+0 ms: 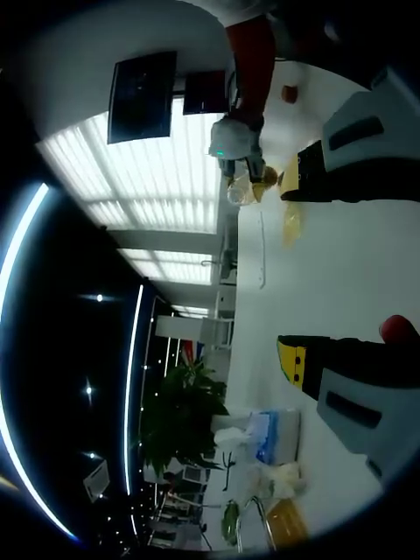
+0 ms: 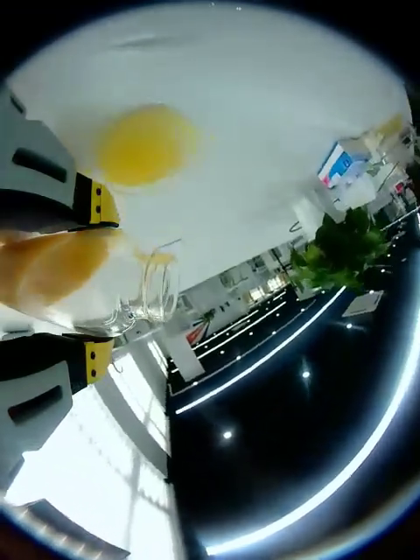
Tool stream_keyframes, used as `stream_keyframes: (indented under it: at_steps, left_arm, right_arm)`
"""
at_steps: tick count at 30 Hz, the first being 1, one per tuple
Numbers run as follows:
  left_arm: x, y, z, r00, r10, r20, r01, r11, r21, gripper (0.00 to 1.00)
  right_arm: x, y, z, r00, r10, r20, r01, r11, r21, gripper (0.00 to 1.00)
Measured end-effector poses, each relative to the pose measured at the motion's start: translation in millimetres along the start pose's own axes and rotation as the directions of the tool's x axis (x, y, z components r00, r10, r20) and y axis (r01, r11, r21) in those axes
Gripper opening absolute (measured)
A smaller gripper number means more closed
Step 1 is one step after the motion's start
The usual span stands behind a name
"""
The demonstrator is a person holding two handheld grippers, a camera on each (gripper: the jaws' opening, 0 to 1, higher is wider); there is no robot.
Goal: Open the Petri dish lid, place the lid on the table, pour the liquid culture medium into the Petri dish, pick up the Petri dish lid from the table, and close the Petri dish
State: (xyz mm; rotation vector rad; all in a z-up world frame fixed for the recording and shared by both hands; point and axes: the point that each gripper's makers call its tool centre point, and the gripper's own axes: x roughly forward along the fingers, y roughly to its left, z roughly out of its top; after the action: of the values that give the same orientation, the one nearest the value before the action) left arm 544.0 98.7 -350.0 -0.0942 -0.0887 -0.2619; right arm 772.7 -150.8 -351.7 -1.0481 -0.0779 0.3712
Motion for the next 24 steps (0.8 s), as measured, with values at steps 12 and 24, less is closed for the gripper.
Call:
stream_keyframes:
  at_steps: [12, 24]
  left_arm:
    - [3, -3.3, 3.5, 1.000, -0.011, 0.008, 0.011, 1.000, 0.000, 0.53]
    - [4, -3.2, 6.1, 1.000, -0.016, 0.015, 0.016, 1.000, 0.002, 0.53]
  right_arm:
    - [-6, -24, -1.2, 0.999, -0.011, -0.038, 0.018, 0.978, 0.206, 0.39]
    - [-10, -45, -7.6, 0.998, -0.012, -0.063, 0.040, 0.891, 0.452, 0.39]
